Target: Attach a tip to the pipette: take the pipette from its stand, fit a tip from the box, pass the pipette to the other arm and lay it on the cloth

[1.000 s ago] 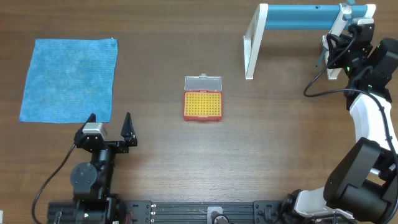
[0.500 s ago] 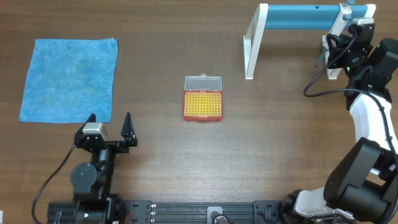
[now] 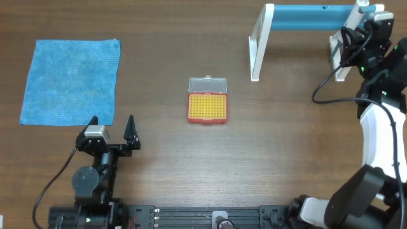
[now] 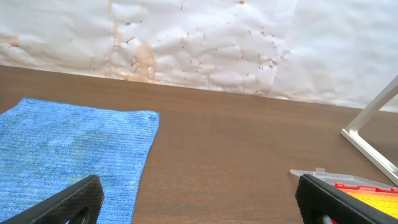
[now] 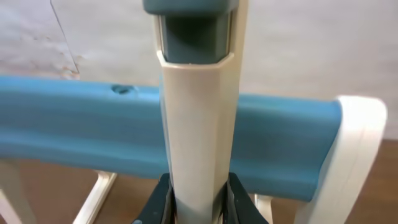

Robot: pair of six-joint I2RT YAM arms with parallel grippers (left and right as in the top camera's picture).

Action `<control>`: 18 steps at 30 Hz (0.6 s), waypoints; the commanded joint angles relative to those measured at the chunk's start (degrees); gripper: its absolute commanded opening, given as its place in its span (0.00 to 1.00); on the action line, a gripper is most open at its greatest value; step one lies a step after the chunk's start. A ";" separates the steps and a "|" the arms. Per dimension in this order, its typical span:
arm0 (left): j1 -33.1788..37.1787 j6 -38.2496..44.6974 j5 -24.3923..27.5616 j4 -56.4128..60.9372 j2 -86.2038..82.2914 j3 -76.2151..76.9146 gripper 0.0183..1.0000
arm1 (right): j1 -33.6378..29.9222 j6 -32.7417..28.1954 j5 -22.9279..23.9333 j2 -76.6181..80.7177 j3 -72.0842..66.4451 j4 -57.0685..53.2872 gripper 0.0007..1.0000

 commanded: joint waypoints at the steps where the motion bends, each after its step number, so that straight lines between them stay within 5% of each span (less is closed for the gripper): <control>1: -0.17 0.76 -0.61 -0.50 -0.44 -0.04 1.00 | 0.24 3.30 -4.74 -7.02 0.96 0.31 0.08; 8: -0.17 0.76 -0.61 -0.50 -0.44 -0.04 1.00 | 2.75 5.05 -20.17 -14.45 -0.20 0.61 0.08; 18: -0.17 0.76 -0.61 -0.50 -0.44 -0.04 1.00 | 20.24 6.95 -27.36 -17.07 -8.24 9.77 0.08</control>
